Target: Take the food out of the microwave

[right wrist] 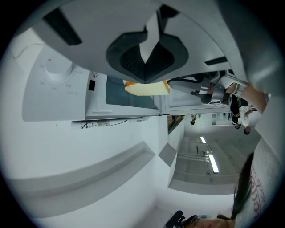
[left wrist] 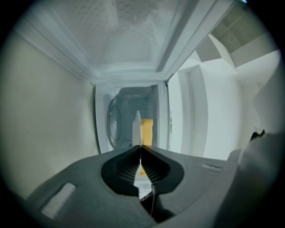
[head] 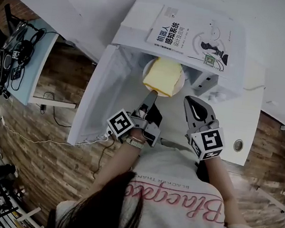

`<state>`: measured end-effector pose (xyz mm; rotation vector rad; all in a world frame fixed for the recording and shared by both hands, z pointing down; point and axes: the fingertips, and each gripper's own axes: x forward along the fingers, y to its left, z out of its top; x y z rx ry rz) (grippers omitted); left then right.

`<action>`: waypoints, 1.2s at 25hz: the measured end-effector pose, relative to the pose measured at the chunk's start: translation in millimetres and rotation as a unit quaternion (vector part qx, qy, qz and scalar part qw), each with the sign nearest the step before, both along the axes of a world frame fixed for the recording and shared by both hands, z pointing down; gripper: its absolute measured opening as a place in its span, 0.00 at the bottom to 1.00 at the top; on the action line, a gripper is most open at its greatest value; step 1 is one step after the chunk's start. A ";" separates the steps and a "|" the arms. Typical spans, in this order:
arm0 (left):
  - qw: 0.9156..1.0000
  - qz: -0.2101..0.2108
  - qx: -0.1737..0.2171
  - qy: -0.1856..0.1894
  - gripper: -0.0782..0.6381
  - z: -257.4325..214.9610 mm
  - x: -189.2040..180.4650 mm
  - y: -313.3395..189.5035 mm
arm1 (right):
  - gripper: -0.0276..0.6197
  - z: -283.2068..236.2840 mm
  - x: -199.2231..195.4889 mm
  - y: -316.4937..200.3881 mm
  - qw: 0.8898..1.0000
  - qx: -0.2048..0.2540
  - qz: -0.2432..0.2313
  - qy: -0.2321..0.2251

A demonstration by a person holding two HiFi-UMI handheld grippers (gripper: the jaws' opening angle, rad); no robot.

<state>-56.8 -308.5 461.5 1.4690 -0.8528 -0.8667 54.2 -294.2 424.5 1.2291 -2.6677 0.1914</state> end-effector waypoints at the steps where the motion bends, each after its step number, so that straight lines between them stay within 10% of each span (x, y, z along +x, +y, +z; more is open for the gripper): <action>1: 1.000 0.000 0.001 -0.001 0.13 -1.6 -0.5 3.9 | 0.05 -0.8 -0.4 0.9 1.000 0.002 -0.001 0.001; 30: 0.999 -0.003 0.043 0.009 0.13 -32.0 -3.9 31.7 | 0.05 -22.4 -3.0 15.0 0.999 0.032 0.004 0.030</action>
